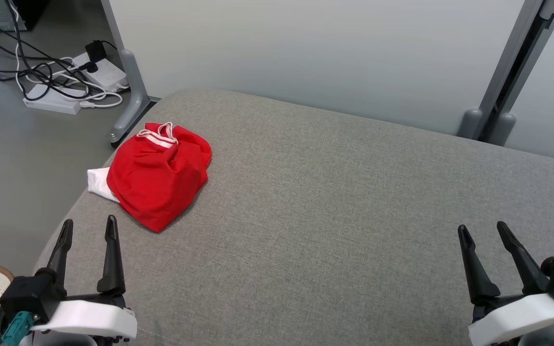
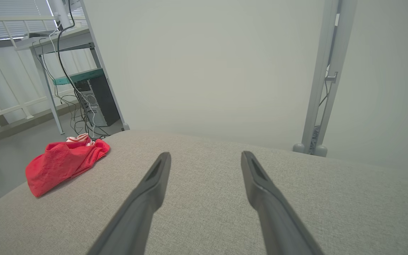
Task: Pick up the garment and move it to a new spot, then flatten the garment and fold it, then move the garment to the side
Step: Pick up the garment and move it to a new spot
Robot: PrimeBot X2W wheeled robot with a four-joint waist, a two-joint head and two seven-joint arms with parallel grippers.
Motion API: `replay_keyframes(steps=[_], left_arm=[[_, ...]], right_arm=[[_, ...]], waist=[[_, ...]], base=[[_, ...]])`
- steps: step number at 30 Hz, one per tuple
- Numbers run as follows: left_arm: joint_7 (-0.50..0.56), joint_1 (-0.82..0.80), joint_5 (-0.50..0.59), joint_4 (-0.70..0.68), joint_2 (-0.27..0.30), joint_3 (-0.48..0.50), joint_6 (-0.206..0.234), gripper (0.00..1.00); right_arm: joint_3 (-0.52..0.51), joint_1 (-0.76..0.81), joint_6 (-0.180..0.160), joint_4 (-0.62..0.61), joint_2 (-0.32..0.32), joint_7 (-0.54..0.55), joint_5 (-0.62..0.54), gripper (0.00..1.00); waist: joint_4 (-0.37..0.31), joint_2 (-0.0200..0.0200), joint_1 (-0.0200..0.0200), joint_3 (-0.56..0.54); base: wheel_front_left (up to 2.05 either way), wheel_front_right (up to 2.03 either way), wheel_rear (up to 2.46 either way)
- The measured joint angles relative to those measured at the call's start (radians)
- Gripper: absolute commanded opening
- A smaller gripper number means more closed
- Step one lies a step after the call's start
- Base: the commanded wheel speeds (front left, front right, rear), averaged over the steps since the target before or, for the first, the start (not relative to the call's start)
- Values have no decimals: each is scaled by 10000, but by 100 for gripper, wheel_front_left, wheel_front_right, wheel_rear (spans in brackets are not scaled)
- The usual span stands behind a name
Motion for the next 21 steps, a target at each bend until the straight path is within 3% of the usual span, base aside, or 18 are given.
replay_keyframes(steps=[13,18,21], left_arm=[[-75,-480,-82,-13,-105,188,-6,100],[-130,-1413,-332,387,-196,508,-391,100],[-130,-2128,-713,1106,-150,698,-874,100]], right_arm=[[92,-230,0,-50,0,15,-2,100],[303,-607,0,-268,4,249,-288,100],[368,-898,0,-495,6,420,-479,100]], waist=[[13,0,0,401],[-204,0,0,898],[-402,0,0,1337]], base=[[0,0,0],[0,0,0],[0,0,0]])
